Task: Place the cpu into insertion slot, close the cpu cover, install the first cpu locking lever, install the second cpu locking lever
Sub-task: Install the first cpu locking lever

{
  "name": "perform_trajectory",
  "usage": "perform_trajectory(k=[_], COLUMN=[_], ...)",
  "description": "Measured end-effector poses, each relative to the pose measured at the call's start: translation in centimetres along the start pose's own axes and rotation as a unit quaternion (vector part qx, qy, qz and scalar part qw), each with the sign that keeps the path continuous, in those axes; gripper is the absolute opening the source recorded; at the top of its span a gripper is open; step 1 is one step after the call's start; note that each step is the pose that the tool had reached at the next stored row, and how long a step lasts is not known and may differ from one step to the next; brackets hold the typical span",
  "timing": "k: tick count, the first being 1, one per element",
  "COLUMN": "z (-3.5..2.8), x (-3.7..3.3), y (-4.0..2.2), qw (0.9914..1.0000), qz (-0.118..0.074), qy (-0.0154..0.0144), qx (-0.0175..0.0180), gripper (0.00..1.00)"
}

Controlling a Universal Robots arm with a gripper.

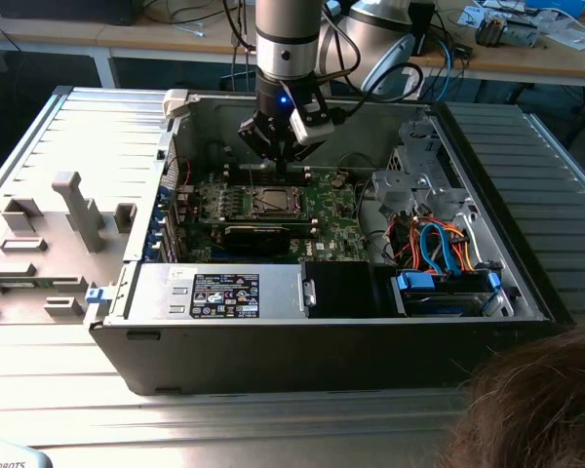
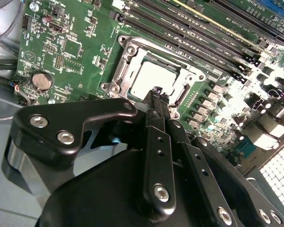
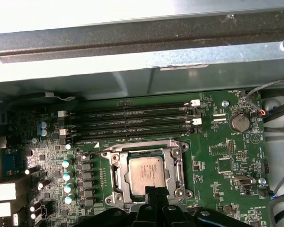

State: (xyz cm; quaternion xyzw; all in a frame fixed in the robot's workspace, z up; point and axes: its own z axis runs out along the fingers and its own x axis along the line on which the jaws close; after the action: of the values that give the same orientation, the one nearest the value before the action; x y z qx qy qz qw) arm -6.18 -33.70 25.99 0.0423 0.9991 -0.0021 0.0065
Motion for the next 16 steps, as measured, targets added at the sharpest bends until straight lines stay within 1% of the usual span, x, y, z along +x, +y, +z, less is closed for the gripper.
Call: perform_trajectory(k=[16], z=[0.0], x=[0.0], y=[0.0], qw=[0.99993], qz=[-0.012], qy=[0.0], qx=[-0.0001], gripper=[0.11])
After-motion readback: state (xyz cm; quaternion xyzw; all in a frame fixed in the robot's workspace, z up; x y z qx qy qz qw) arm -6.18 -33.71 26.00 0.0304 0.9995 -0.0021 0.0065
